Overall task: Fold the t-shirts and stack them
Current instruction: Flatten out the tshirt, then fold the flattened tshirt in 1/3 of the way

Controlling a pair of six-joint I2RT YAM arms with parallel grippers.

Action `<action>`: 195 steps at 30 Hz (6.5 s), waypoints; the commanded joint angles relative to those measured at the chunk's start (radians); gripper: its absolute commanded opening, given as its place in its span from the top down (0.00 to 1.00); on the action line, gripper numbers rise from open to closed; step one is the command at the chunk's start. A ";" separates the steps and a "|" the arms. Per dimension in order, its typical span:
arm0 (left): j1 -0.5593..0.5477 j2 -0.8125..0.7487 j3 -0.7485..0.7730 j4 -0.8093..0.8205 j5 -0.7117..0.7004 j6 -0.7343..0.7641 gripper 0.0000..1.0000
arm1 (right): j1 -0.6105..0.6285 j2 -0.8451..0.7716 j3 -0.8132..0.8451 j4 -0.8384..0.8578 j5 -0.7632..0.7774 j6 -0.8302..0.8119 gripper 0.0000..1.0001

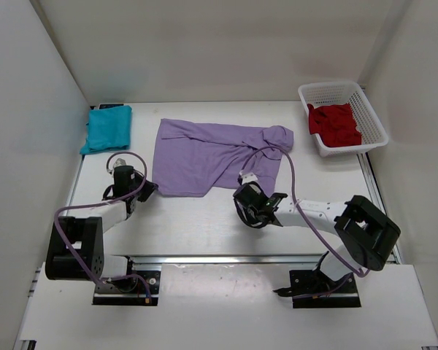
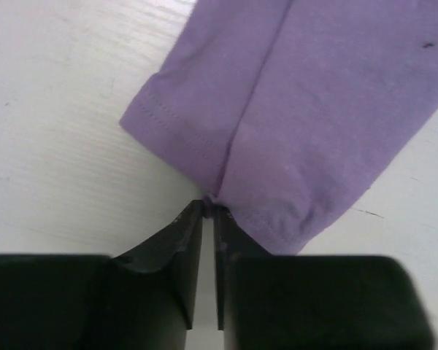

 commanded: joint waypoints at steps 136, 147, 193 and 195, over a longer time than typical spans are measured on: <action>0.171 -0.384 0.092 -0.445 0.003 0.296 1.00 | -0.274 -1.186 -0.051 -0.625 -0.167 0.368 1.00; 0.205 -0.176 0.141 -0.232 0.063 0.109 1.00 | -0.779 -0.741 -0.166 -0.121 -0.562 -0.011 1.00; 0.226 0.260 0.436 -0.102 0.031 0.063 0.56 | -0.900 0.233 0.526 0.214 -0.531 -0.071 0.79; 0.219 0.200 0.410 -0.114 0.003 0.086 0.58 | -0.898 0.175 0.504 0.195 -0.518 -0.063 0.74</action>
